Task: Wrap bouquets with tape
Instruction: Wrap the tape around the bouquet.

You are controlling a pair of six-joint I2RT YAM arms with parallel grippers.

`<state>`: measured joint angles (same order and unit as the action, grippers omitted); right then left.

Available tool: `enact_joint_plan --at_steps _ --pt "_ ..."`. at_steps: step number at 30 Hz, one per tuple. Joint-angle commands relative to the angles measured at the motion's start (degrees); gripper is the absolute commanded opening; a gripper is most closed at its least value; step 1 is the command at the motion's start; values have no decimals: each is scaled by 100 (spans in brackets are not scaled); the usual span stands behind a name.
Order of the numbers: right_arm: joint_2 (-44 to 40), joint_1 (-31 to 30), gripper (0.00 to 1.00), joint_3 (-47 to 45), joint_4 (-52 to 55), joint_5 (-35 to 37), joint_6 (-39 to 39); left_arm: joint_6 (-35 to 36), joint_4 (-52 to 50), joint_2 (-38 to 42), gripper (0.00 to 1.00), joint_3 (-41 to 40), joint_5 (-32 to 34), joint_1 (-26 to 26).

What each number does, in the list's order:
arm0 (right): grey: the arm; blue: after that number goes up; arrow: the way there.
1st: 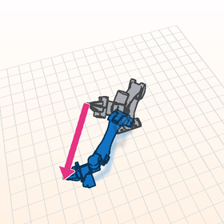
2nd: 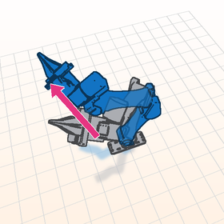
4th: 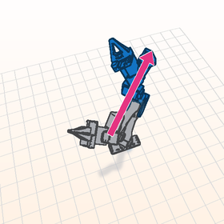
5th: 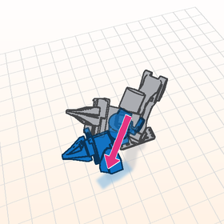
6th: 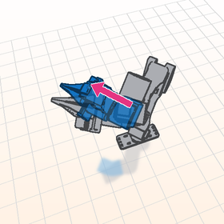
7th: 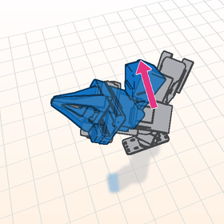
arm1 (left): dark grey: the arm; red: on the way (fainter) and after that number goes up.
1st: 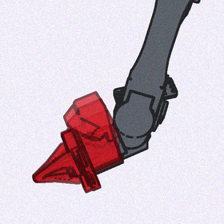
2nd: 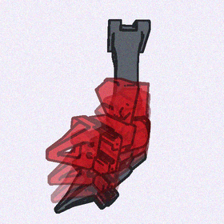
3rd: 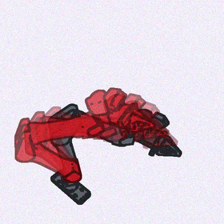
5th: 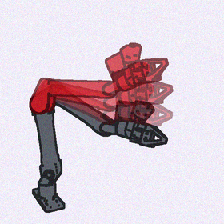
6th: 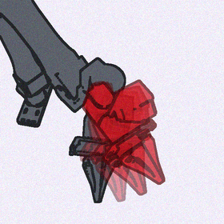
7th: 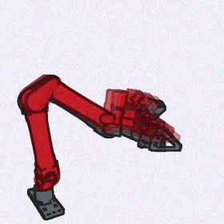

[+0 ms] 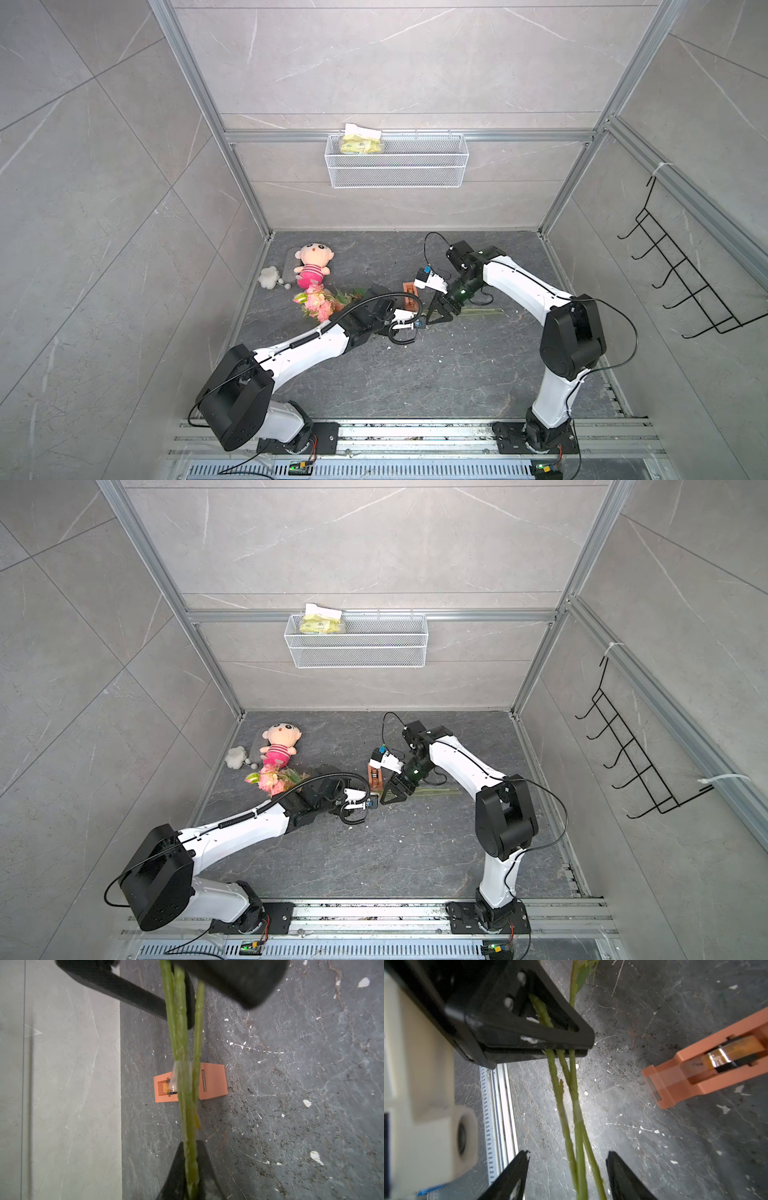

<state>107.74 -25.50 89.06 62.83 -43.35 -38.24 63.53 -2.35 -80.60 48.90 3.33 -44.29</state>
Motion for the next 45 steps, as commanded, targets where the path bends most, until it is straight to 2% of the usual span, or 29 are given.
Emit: enact_joint_plan --at_steps 1,4,8,10,13,14,15,16,19,22,26,29,33,39,45 --pt "334 -57 57 181 288 -11 -90 196 393 201 0 -6 61 -46" --pt "438 -41 43 200 195 15 -43 239 391 203 0 -3 115 -77" --pt "423 -78 12 128 -16 20 46 166 460 226 0 -64 190 -88" --pt "369 -83 0 18 -192 177 92 87 546 263 0 -112 165 -89" --pt "148 -112 0 -258 -725 449 241 -146 604 362 0 -162 167 -88" --pt "45 -126 0 -364 -900 496 230 -270 621 405 3 -178 168 -88" --pt "-110 -160 0 -502 -1148 559 236 -374 634 487 16 -203 151 -88" --pt "-273 -174 0 -660 -1470 612 264 -444 687 596 23 -274 121 -90" --pt "-770 -232 0 -1101 -2254 565 101 -596 687 1092 35 -562 -253 -89" --pt "-1215 -371 0 -1642 -2950 581 -407 -796 620 1717 45 -848 -745 -73" --pt "-1593 -514 0 -2121 -3682 951 -749 -1047 446 2286 50 -1018 -1273 17" --pt "-1814 -682 0 -2431 -4187 1533 -940 -1279 255 2455 56 -918 -1606 199" --pt "-2019 -966 0 -2832 -4877 2442 -1231 -1468 -216 2332 63 -592 -2349 604" --pt "-2449 -1297 0 -3681 -6273 3421 -1817 -1783 -898 1688 63 -68 -3196 1139" --pt "-2791 -1695 0 -4616 -7908 4148 -2542 -1854 -1737 733 65 700 -3780 1424"
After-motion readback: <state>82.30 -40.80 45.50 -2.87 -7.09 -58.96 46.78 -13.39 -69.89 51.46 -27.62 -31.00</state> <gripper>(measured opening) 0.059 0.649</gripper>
